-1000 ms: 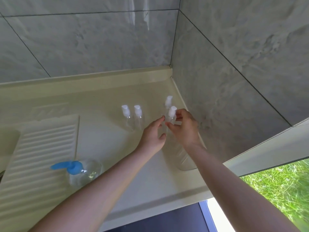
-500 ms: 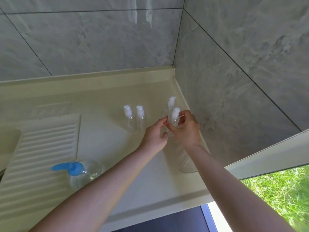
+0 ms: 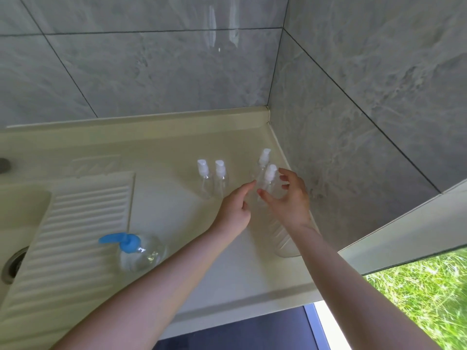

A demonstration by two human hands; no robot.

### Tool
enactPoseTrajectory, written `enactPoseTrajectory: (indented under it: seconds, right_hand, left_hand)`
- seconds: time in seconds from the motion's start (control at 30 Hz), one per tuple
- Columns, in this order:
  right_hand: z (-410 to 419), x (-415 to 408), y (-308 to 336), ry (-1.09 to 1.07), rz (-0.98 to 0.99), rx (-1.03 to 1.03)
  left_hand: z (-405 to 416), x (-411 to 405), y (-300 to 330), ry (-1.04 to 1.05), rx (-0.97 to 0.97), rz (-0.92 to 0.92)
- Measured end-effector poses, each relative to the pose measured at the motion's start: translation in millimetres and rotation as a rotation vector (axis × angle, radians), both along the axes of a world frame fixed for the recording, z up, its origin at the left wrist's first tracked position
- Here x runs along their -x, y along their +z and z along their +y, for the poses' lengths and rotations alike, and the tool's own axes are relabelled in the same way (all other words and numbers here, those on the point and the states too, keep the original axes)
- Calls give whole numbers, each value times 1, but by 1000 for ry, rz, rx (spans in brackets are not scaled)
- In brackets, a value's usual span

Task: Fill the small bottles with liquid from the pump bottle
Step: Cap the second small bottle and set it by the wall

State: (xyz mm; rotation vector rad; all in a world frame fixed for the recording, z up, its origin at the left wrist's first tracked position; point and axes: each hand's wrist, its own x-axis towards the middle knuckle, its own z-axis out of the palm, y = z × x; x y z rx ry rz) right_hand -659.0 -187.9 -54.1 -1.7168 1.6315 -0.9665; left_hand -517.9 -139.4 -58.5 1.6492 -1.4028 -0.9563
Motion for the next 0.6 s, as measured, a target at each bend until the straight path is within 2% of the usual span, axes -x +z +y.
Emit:
enactPoseTrajectory:
  seconds: [0.2, 0.27, 0.43, 0.6]
  right_hand:
    - [18, -5, 19, -24, 21, 329]
    - [18, -8, 24, 7, 34, 280]
    - [13, -12, 14, 5, -2, -18]
    - [12, -14, -5, 22, 45, -129]
  left_hand:
    - [17, -12, 5, 94, 102, 9]
    - [21, -14, 6, 115, 108, 15]
    - [31, -17, 8, 129, 95, 47]
    - [31, -21, 5, 122, 56, 51]
